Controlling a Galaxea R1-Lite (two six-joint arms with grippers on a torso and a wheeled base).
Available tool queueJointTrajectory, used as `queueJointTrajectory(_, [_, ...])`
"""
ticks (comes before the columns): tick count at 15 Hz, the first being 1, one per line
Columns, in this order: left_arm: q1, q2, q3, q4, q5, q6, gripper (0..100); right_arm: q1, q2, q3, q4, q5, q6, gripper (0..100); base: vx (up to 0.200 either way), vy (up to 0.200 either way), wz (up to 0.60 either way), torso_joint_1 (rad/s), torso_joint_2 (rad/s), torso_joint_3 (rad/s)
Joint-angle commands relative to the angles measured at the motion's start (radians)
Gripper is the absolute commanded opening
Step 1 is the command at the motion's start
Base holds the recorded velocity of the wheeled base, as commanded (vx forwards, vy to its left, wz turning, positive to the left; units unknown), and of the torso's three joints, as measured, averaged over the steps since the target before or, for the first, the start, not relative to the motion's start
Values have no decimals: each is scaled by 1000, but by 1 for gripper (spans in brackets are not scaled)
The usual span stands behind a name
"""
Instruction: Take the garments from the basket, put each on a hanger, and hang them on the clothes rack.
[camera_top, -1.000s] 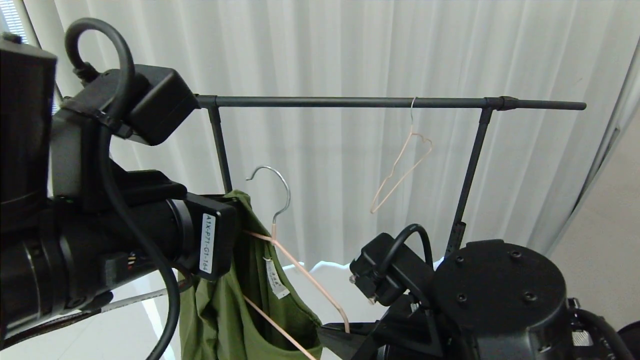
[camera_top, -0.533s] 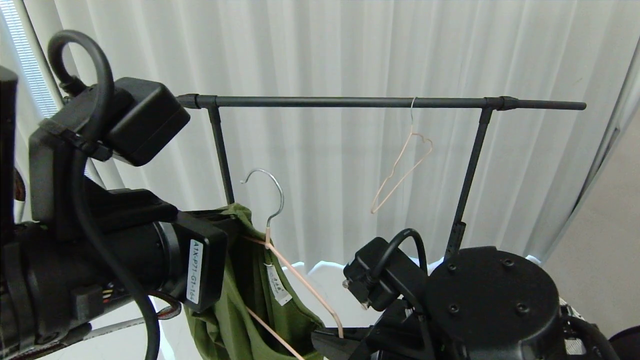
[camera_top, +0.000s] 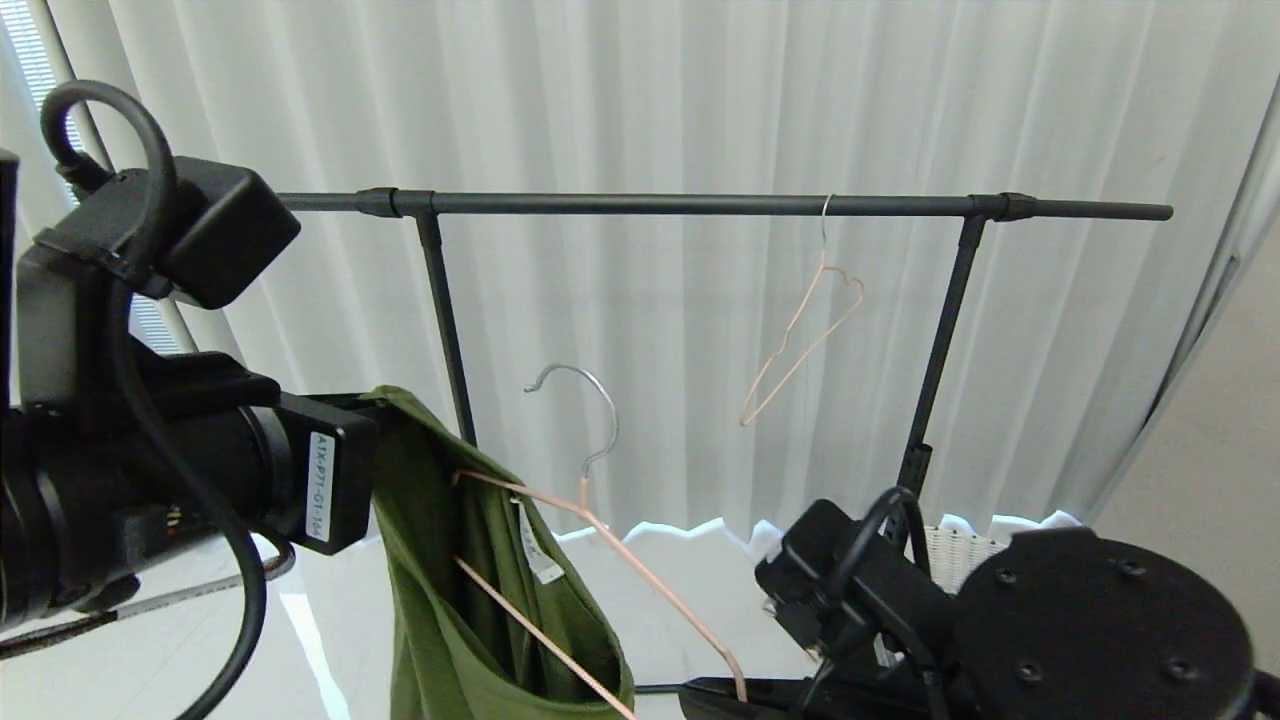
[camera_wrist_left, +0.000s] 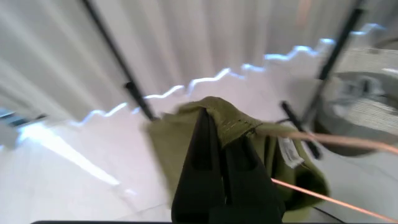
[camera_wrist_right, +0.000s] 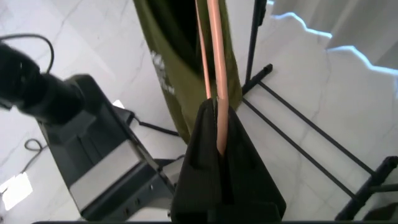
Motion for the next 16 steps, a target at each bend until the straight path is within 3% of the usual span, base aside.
queueJointTrajectory(1, [88, 11, -6, 2, -21, 28, 0, 16, -118, 89, -5, 1, -16, 0, 0, 0, 0, 0, 0, 0])
queueJointTrajectory(8, [93, 57, 0, 5, -27, 28, 0, 14, -342, 241, -5, 109, -82, 0, 0, 0, 0, 0, 0, 0])
queueJointTrajectory(11, [79, 54, 4, 5, -32, 28, 0, 13, -351, 238, -5, 126, -82, 0, 0, 0, 0, 0, 0, 0])
queueJointTrajectory(13, [45, 49, 3, 5, -34, 30, 0, 13, -345, 237, -6, 175, -86, 0, 0, 0, 0, 0, 0, 0])
queueJointTrajectory(16, [13, 51, -2, 5, -32, 28, 0, -58, -302, 244, -6, 179, -117, 0, 0, 0, 0, 0, 0, 0])
